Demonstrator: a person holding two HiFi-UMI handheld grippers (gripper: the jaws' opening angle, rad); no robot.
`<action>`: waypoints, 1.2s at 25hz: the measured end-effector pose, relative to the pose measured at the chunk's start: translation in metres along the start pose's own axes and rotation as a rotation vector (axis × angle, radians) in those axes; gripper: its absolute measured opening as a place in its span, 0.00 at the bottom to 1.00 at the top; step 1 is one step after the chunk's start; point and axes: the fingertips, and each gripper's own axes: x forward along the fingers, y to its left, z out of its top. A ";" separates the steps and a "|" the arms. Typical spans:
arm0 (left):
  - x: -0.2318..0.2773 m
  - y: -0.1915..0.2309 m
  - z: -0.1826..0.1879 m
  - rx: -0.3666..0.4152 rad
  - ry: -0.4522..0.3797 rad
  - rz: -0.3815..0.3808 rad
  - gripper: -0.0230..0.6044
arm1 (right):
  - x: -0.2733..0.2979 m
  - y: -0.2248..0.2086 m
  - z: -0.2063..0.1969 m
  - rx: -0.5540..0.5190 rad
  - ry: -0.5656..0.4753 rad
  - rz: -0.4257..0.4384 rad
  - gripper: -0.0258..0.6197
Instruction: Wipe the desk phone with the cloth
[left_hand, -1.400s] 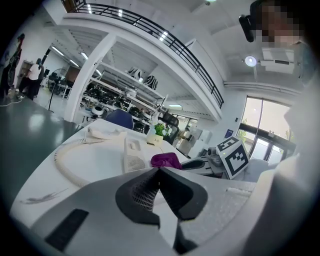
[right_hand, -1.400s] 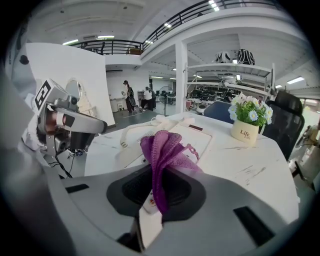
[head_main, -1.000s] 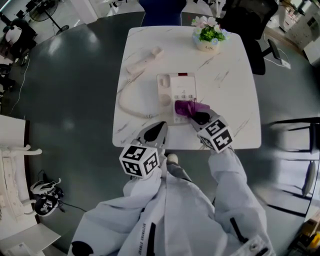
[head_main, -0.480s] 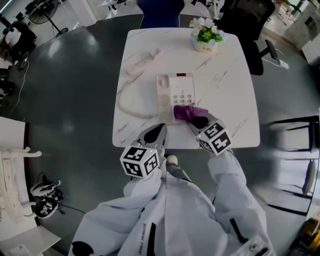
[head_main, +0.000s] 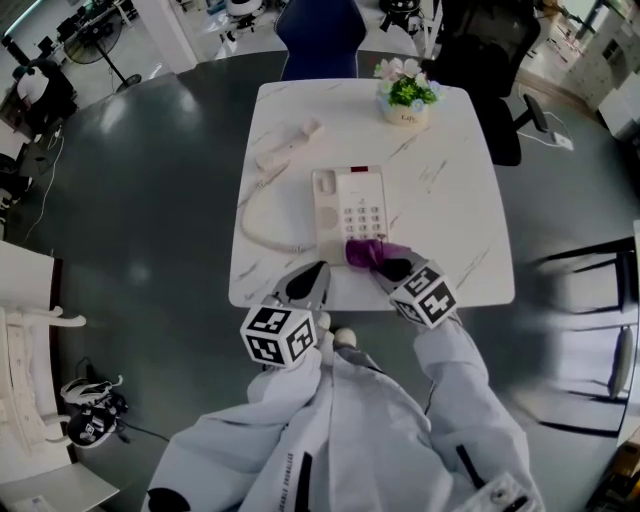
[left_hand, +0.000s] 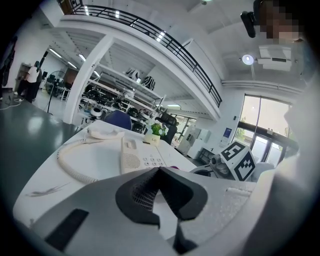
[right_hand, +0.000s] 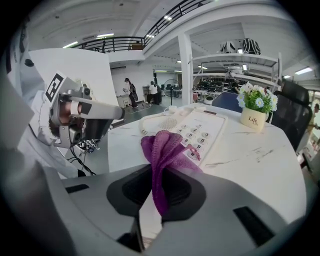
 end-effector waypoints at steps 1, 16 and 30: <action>-0.001 0.000 0.002 0.003 -0.004 0.001 0.03 | -0.001 0.001 0.001 0.005 -0.006 0.002 0.10; -0.003 0.002 0.036 0.047 -0.073 0.028 0.03 | -0.046 -0.009 0.046 0.188 -0.371 -0.011 0.10; 0.004 0.025 0.059 0.074 -0.082 0.041 0.03 | -0.055 -0.035 0.105 0.232 -0.539 -0.032 0.10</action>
